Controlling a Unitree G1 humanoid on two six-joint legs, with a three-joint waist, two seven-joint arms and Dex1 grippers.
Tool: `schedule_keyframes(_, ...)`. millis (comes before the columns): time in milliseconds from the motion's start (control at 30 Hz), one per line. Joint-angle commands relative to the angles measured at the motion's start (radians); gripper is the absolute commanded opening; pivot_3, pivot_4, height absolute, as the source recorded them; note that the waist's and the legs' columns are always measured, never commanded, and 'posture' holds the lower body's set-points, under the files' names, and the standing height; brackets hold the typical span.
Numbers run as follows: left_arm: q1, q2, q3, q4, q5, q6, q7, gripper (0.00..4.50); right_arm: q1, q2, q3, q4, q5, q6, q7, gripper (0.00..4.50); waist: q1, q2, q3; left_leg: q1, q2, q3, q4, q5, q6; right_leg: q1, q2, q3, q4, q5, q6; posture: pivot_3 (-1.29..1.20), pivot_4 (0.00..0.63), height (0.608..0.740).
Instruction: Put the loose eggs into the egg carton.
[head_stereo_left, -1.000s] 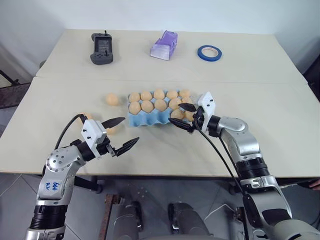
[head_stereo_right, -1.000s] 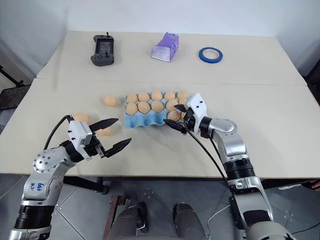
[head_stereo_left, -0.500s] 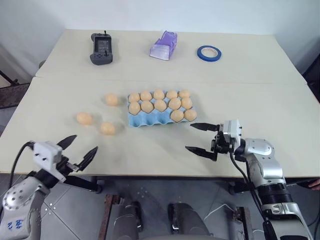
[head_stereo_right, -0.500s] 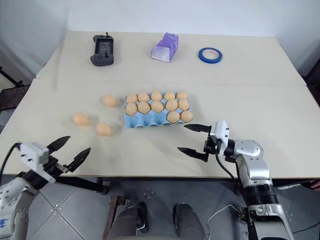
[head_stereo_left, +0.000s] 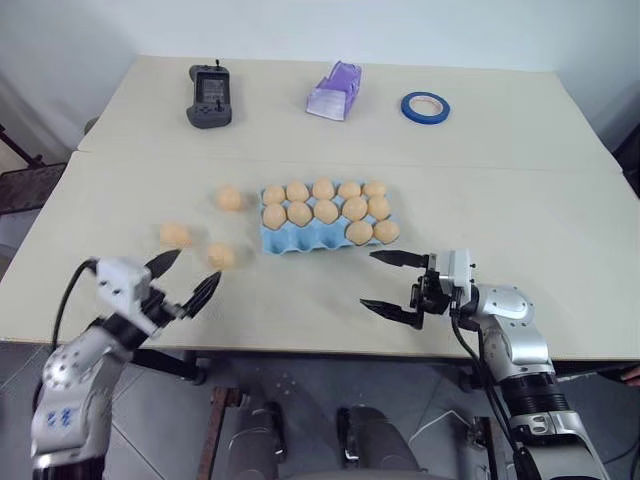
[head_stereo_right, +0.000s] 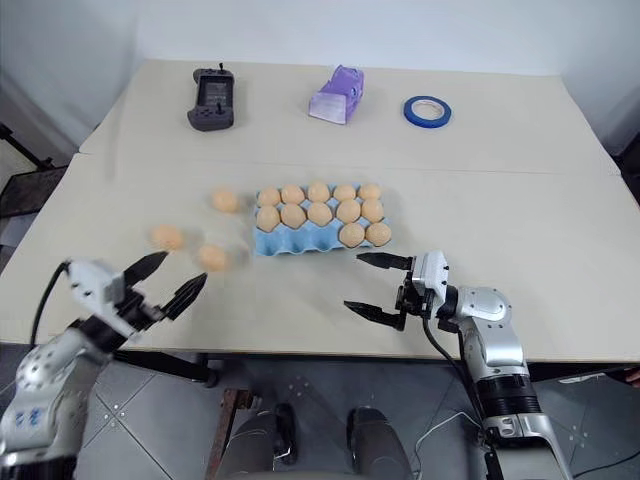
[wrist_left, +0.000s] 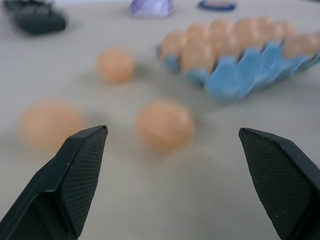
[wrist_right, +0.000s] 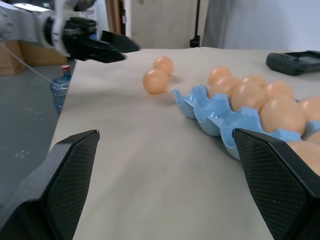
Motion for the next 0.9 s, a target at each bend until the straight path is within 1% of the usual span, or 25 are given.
schedule_keyframes(33,-0.088,0.003,-0.052,0.097,0.069,-0.020,0.028,4.50,0.011,-0.011,0.003,-0.036,0.005,0.011,-0.007,4.45,-0.004,0.000,0.000,0.000,0.000,0.000,0.000,0.000,0.000,0.000,0.000,0.000,0.001,0.000,0.000,0.00,0.150,0.740)
schedule_keyframes(167,-0.199,-0.014,-0.111,0.235,0.133,-0.031,0.059,4.50,0.020,-0.014,-0.006,-0.060,0.006,0.022,-0.032,4.45,0.001,0.000,0.000,0.000,0.001,0.000,0.001,0.000,0.000,-0.001,0.003,0.000,0.002,0.000,0.000,0.00,0.150,0.740)
schedule_keyframes(267,-0.206,-0.020,-0.123,0.259,0.135,-0.039,0.047,4.50,0.030,-0.017,-0.013,-0.075,0.008,0.028,-0.053,4.45,-0.001,0.000,0.000,0.000,0.001,0.000,0.002,0.001,0.000,-0.001,0.003,0.000,0.003,0.000,0.001,0.00,0.150,0.740)
schedule_keyframes(367,-0.212,-0.019,-0.136,0.284,0.152,-0.063,0.040,3.92,0.038,-0.019,-0.015,-0.082,0.005,0.024,-0.069,4.50,0.003,0.000,0.000,0.000,0.001,0.000,0.003,0.001,0.000,-0.001,0.003,0.000,0.004,0.000,0.001,0.00,0.150,0.740)
schedule_keyframes(433,-0.226,-0.021,-0.135,0.305,0.154,-0.064,0.044,3.35,0.042,-0.018,-0.016,-0.086,0.004,0.022,-0.082,4.50,0.004,0.000,0.000,0.000,0.001,0.000,0.005,0.001,0.000,-0.001,0.003,0.000,0.006,0.000,0.001,0.00,0.150,0.740)
schedule_keyframes(500,-0.237,-0.021,-0.135,0.310,0.147,-0.061,0.037,2.69,0.046,-0.018,-0.016,-0.091,0.005,0.021,-0.092,4.50,0.005,0.000,0.000,0.000,0.001,0.000,0.007,0.001,0.000,-0.001,0.003,0.000,0.009,0.000,0.001,0.00,0.150,0.740)
schedule_keyframes(533,-0.244,-0.021,-0.139,0.306,0.144,-0.062,0.027,2.50,0.047,-0.018,-0.016,-0.092,0.005,0.021,-0.096,4.50,0.005,0.000,0.000,0.001,0.001,0.000,0.007,0.001,0.000,-0.001,0.003,0.000,0.010,0.000,0.001,0.00,0.150,0.740)
schedule_keyframes(633,-0.283,-0.018,-0.168,0.271,0.127,-0.048,-0.022,2.43,0.049,-0.022,-0.015,-0.092,0.003,0.020,-0.104,4.50,0.006,0.000,0.000,0.001,0.001,0.000,0.008,0.001,0.000,0.000,0.003,0.000,0.010,0.000,0.002,0.00,0.150,0.740)
schedule_keyframes(733,-0.379,-0.029,-0.217,0.248,0.104,-0.011,-0.083,2.43,0.054,-0.029,-0.021,-0.089,0.000,0.022,-0.118,4.50,0.013,-0.001,0.000,0.001,0.001,0.000,0.008,0.001,0.000,0.000,0.003,0.000,0.011,0.000,0.002,0.00,0.150,0.740)
schedule_keyframes(800,-0.455,-0.040,-0.263,0.258,0.098,0.014,-0.129,2.43,0.061,-0.039,-0.030,-0.079,-0.002,0.017,-0.124,4.50,0.027,-0.001,0.000,0.001,0.001,0.000,0.008,0.002,0.000,0.000,0.003,0.000,0.011,0.000,0.002,0.00,0.150,0.740)
schedule_keyframes(900,-0.547,-0.078,-0.320,0.320,0.103,0.011,-0.189,2.43,0.073,-0.054,-0.048,-0.066,-0.004,0.003,-0.133,4.50,0.033,-0.001,0.000,0.001,0.000,0.001,0.008,0.002,0.000,0.000,0.003,0.000,0.011,0.000,0.002,0.00,0.150,0.740)
